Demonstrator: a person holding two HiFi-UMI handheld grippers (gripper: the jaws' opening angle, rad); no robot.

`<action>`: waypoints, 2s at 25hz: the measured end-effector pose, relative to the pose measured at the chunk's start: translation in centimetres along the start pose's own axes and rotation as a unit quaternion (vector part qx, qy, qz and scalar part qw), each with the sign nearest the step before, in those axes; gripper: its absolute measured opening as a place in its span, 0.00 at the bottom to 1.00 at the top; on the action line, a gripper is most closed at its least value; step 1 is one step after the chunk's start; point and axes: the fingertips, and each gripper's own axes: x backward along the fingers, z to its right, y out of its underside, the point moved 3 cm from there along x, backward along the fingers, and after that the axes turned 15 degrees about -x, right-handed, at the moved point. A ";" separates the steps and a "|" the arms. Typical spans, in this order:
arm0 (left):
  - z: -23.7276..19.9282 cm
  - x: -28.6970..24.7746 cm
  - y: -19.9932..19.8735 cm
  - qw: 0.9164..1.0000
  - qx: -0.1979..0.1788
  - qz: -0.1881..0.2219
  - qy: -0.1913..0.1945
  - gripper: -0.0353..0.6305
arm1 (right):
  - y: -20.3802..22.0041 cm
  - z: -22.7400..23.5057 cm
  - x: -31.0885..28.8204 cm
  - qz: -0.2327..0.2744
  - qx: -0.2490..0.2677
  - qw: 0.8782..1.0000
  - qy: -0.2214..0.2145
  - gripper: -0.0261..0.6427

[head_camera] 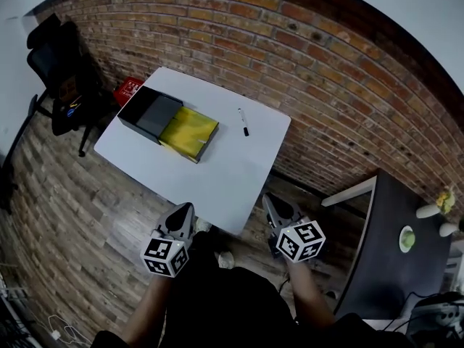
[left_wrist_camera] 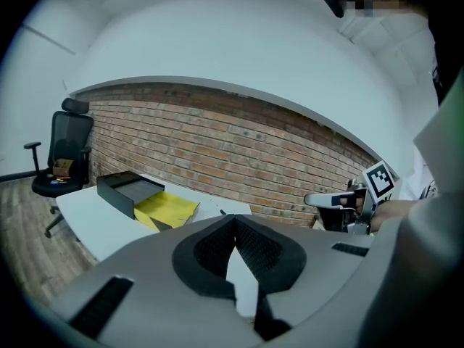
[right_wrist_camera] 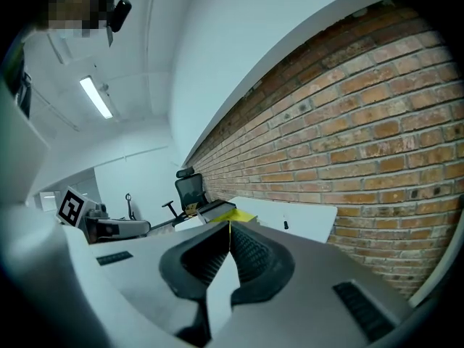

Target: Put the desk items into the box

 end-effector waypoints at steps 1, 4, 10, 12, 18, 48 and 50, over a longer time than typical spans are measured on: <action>0.0 -0.7 -0.2 1.000 -0.002 0.000 0.008 0.07 | 0.0 0.2 -0.5 -0.001 0.000 1.000 0.003 0.07; -0.3 -3.2 -1.1 0.999 -0.011 0.002 0.032 0.07 | -0.2 1.0 -2.2 0.000 -0.001 1.000 0.011 0.07; -1.9 -8.3 -2.5 0.997 -0.013 0.004 0.070 0.07 | -1.0 3.3 -6.9 -0.008 0.004 0.999 0.036 0.07; -2.7 -9.8 -2.7 0.997 -0.010 0.001 0.081 0.07 | -0.9 4.0 -8.7 -0.025 0.021 0.998 0.050 0.07; -5.4 -13.8 -2.6 0.994 -0.015 -0.017 0.108 0.07 | -1.3 6.6 -13.7 -0.048 0.020 0.995 0.089 0.07; -12.3 -27.1 0.0 0.986 -0.009 -0.069 0.151 0.07 | -1.2 18.0 -29.6 -0.118 0.044 0.974 0.186 0.07; -12.6 -27.9 0.1 0.987 -0.004 -0.068 0.147 0.07 | -1.2 18.3 -30.4 -0.122 0.046 0.974 0.183 0.07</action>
